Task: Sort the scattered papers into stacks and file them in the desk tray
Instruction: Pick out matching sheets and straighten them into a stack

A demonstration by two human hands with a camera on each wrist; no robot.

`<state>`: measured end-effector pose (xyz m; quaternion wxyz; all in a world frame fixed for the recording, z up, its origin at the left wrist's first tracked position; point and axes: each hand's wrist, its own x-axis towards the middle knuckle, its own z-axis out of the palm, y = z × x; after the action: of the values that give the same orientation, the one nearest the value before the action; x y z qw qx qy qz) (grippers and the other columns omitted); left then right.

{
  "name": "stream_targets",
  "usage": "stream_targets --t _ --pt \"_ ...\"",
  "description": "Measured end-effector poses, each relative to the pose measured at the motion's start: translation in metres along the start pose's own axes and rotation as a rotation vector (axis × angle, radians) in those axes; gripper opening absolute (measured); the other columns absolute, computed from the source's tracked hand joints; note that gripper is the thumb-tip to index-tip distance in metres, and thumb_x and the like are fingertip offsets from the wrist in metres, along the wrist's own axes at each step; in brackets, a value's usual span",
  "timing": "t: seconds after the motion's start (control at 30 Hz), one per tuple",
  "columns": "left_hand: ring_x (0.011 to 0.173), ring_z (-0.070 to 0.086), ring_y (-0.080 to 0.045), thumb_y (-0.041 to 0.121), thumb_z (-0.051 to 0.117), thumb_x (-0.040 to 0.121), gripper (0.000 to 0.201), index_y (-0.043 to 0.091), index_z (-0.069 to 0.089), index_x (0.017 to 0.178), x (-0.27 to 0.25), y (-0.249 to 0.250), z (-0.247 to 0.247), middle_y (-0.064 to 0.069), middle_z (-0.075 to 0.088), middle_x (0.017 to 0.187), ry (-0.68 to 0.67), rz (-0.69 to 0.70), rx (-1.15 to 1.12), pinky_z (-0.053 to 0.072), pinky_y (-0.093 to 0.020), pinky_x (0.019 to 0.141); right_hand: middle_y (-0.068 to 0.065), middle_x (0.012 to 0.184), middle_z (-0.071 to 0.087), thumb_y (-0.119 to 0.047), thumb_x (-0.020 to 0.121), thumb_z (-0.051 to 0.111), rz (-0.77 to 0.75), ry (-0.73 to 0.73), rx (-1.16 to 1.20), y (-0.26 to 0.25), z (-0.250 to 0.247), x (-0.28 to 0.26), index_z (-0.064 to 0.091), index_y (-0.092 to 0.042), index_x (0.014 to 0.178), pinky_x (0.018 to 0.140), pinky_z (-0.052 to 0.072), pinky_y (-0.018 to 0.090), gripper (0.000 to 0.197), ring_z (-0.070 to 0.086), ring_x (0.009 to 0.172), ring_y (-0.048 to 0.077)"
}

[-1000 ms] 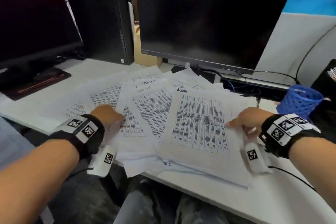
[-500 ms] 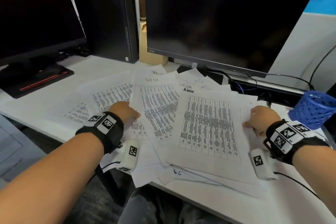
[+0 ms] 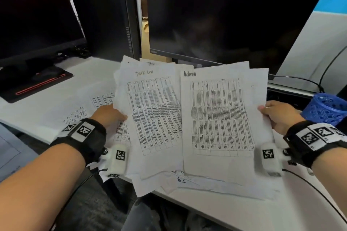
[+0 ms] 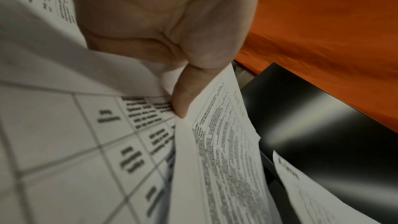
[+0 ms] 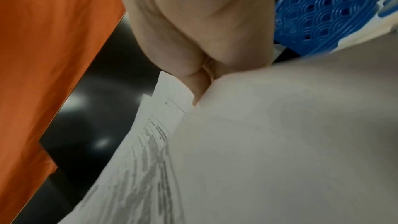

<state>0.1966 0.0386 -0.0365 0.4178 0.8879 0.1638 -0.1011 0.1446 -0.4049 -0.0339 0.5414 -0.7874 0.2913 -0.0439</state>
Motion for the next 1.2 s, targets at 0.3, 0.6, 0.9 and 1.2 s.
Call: stream_targets --t 0.3,0.6,0.9,1.2 --pt "0.103 0.059 -0.032 0.006 0.069 0.082 0.030 -0.002 0.063 0.111 -0.016 0.018 0.034 -0.014 0.065 0.109 -0.127 0.048 -0.131 0.046 -0.039 0.095 0.027 0.139 0.046 -0.007 0.099 0.041 -0.021 -0.136 -0.391 -0.023 0.071 -0.028 0.046 0.009 0.133 0.105 0.040 0.038 0.038 0.046 0.128 0.036" --pt "0.102 0.063 -0.022 0.041 0.049 0.095 0.040 0.009 0.061 0.117 -0.040 0.028 0.052 -0.002 0.067 0.110 -0.166 0.047 -0.725 0.047 -0.036 0.093 0.009 0.141 0.048 -0.042 0.085 0.060 0.095 -0.154 0.231 -0.031 0.118 -0.049 0.037 -0.007 0.141 0.107 0.039 0.043 0.070 0.051 0.123 0.032" --pt "0.106 0.061 -0.025 0.032 0.055 0.091 0.040 0.026 0.050 0.131 -0.040 0.026 0.063 0.002 0.065 0.119 -0.175 0.213 -0.363 0.047 -0.048 0.097 0.014 0.109 0.070 0.005 0.086 0.061 0.086 -0.396 0.113 -0.029 0.102 -0.053 0.064 -0.005 0.112 0.090 0.052 0.047 0.028 0.066 0.099 0.032" --pt "0.144 0.020 -0.031 0.058 0.039 0.092 0.067 0.028 0.022 0.149 -0.038 0.001 0.032 -0.006 0.019 0.157 -0.208 0.250 0.743 0.018 -0.048 0.115 0.020 0.118 0.061 -0.012 0.085 0.065 0.043 -0.138 -0.101 0.031 0.044 0.023 0.057 -0.002 0.118 0.098 0.047 0.055 0.035 0.060 0.107 0.038"
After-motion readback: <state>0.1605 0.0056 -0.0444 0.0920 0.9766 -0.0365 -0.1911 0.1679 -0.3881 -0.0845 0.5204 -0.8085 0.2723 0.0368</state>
